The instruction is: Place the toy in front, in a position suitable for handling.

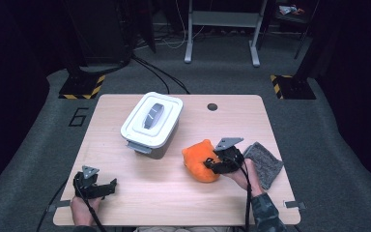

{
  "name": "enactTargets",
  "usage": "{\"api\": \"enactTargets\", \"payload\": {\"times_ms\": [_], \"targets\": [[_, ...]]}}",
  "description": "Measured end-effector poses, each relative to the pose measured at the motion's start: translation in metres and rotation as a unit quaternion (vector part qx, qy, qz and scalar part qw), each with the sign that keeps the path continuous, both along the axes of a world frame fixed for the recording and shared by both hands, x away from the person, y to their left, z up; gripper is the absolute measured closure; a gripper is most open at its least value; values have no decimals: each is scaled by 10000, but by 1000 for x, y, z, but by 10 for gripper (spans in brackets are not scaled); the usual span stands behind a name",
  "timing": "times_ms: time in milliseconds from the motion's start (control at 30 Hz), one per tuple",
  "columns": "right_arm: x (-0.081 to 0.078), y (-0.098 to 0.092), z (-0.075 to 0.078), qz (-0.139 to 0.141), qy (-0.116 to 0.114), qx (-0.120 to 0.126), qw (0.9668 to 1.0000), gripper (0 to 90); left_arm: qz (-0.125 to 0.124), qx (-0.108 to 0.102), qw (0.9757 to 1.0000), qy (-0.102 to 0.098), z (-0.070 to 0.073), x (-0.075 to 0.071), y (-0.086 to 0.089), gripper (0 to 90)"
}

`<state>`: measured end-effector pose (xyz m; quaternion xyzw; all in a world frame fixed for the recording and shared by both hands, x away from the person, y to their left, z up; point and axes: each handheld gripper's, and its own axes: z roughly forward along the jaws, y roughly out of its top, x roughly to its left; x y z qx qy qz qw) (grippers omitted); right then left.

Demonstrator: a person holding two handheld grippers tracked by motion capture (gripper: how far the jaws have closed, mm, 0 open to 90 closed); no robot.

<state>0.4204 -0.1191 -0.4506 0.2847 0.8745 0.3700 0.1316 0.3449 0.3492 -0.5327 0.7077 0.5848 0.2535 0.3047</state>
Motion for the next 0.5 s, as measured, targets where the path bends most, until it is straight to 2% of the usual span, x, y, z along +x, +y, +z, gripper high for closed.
{"api": "enactTargets", "payload": {"times_ms": [33, 67, 100, 167, 233, 300, 367, 467, 500], "targets": [[0, -1, 2, -145, 64, 76, 9998, 276, 1, 2, 10000, 1, 0, 0, 0, 21], [0, -1, 2, -145, 64, 76, 9998, 276, 1, 2, 10000, 1, 0, 0, 0, 21], [-1, -4, 7, -449, 228, 262, 9984, 223, -4, 18, 10000, -20, 0, 0, 0, 21], [-3, -6, 11, -753, 340, 433, 9956, 179, -3, 17, 10000, -22, 0, 0, 0, 21], [-6, -8, 17, -1236, 495, 654, 9889, 145, -4, 17, 10000, -21, 0, 0, 0, 21], [-8, -8, 20, -1604, 615, 800, 9819, 136, -4, 16, 10000, -22, 0, 0, 0, 21], [-9, -5, 20, -1733, 696, 896, 9783, 134, -4, 18, 10000, -22, 0, 0, 0, 21], [-8, 2, 18, -1849, 768, 863, 9759, 122, -4, 17, 10000, -20, 0, 0, 0, 21], [-8, 5, 17, -1834, 772, 812, 9766, 120, -5, 19, 10000, -20, 0, 0, 0, 21]]}}
